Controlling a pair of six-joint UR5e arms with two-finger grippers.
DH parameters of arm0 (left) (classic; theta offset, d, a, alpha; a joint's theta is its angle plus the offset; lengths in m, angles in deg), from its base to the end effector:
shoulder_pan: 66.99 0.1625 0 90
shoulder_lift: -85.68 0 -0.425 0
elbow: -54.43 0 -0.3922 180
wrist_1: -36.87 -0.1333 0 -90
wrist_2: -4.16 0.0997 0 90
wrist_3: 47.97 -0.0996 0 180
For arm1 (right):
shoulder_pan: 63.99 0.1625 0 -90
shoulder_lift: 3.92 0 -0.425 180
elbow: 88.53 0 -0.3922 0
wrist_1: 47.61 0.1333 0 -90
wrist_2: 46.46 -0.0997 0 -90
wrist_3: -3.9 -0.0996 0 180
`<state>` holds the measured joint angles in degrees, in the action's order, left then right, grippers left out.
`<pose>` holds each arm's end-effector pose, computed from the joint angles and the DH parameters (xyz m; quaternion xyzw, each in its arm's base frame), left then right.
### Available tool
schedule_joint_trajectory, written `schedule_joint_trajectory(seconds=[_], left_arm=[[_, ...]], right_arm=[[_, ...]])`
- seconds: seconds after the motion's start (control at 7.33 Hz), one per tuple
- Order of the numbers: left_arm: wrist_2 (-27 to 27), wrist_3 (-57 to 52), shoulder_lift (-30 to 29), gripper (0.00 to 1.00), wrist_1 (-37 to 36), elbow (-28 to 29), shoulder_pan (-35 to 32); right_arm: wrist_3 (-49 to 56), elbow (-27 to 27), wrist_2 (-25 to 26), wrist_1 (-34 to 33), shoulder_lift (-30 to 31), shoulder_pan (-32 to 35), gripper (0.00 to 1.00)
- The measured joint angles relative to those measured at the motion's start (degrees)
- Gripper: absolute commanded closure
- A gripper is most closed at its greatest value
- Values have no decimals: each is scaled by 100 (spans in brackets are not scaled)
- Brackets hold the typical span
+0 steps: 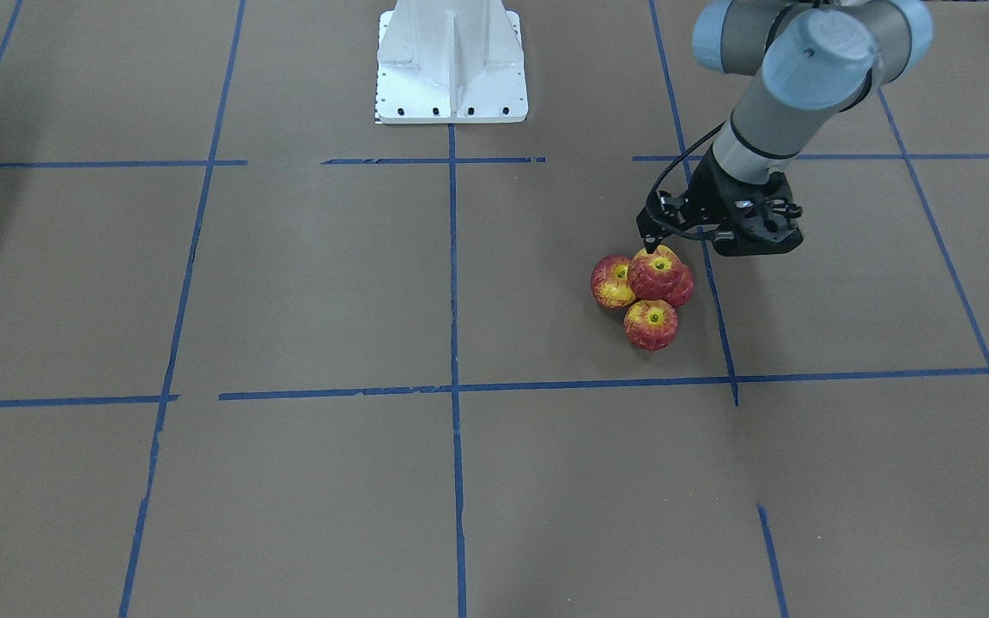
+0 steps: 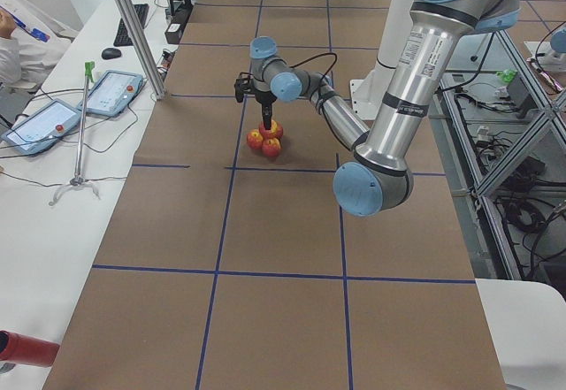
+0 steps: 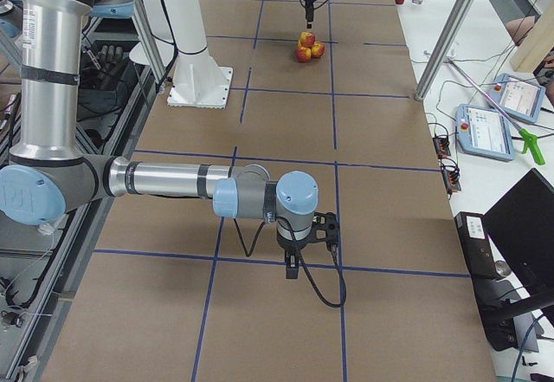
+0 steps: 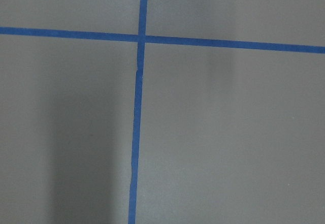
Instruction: Stack apples
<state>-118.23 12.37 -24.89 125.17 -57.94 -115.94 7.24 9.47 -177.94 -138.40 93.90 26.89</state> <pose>0.3120 -0.4800 0.2907 0.0122 0.4270 -0.0538 0.9025 0.0740 -0.4322 0.6580 0.0081 -0.3541 -0.0182 0.9350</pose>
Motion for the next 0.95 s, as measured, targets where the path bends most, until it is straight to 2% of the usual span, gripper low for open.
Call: schedule_joint_trajectory(seconds=[0.14,0.27,0.55,0.82,0.95], left_arm=[[-19,-185,205,2,-121,-380,-326],[-40,-520,514,7,-172,-704,-657],[-217,-1997,1422,1,-195,-1044,-1547],[-473,-4211,2323,1,-186,-850,-2531],[-495,-5312,2542,1,-182,-450,-2952]], right_arm=[[0,0,0,0,0,0,0],[0,0,0,0,0,0,0],[0,0,-3,0,0,0,0],[0,0,-1,0,0,0,0],[0,0,0,0,0,0,0]])
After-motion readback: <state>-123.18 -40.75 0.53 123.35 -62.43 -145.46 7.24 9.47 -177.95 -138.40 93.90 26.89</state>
